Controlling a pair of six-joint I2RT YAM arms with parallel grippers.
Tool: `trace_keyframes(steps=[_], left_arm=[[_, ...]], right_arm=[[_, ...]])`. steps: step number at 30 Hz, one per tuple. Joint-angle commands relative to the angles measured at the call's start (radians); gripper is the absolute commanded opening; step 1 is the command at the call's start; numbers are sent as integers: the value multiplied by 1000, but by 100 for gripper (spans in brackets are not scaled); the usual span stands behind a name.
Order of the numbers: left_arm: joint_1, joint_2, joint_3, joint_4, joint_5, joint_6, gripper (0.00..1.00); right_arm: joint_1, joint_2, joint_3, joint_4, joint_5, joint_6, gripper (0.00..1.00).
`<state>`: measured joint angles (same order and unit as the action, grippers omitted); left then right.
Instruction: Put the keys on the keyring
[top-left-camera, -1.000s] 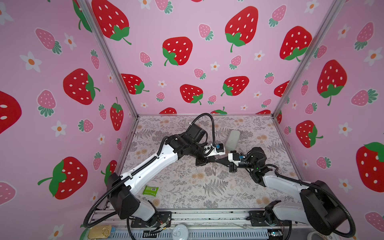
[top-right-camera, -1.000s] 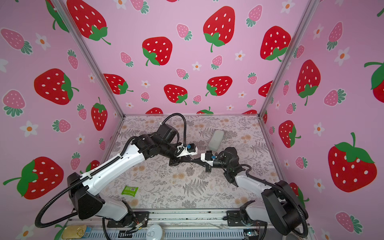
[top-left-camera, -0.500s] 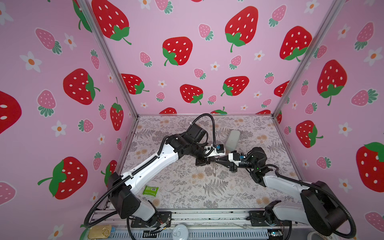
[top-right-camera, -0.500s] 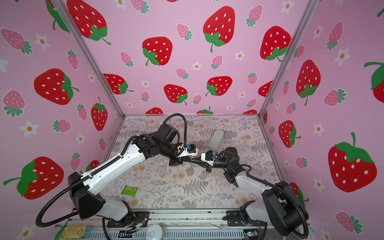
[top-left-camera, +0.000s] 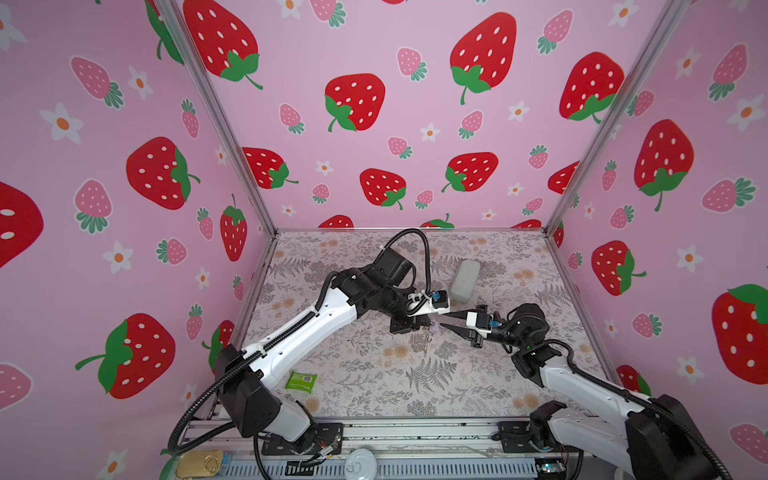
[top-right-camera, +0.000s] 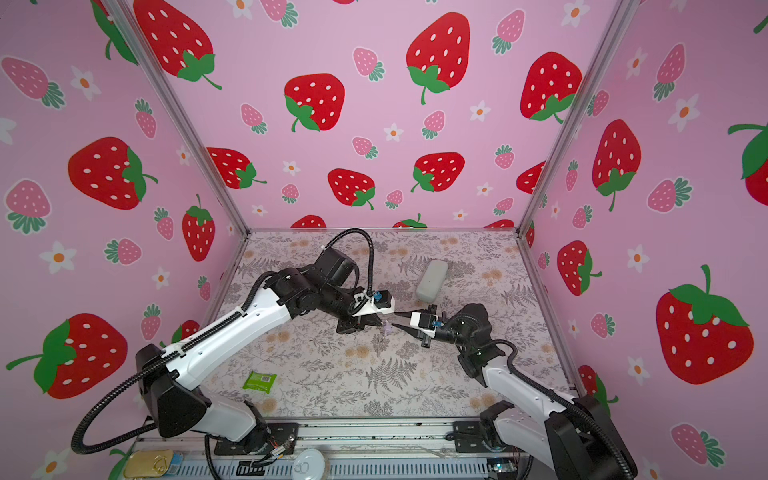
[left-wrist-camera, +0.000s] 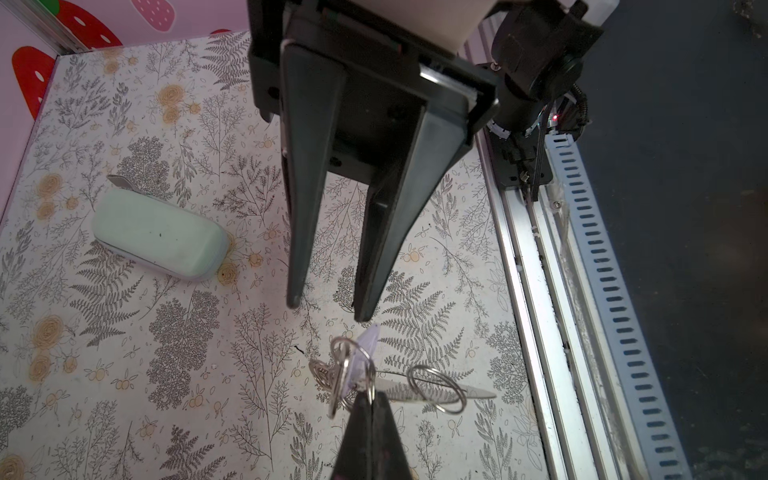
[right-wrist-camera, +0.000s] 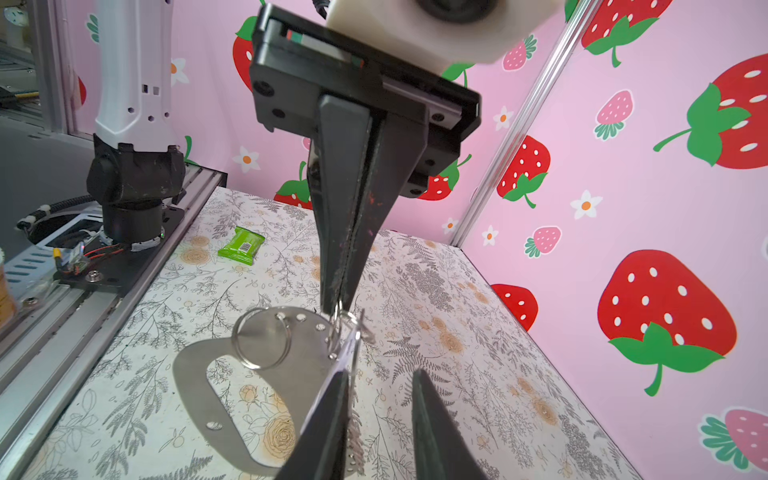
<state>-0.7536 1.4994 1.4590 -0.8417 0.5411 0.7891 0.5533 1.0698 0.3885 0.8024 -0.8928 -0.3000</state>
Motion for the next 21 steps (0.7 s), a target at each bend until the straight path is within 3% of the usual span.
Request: trace_keyframes(steps=[1,14,21], left_arm=[[-1,13,53,-44,55,26,0],[-1,25,73,-70,66,44,0],[-4,31,73,-77,62,47,0]], right_arm=[[0,-22,46,-91,-57,-115,29],[12,33,178,-449,-187,-365,24],[14,32,187,-441,-184,-372,24]])
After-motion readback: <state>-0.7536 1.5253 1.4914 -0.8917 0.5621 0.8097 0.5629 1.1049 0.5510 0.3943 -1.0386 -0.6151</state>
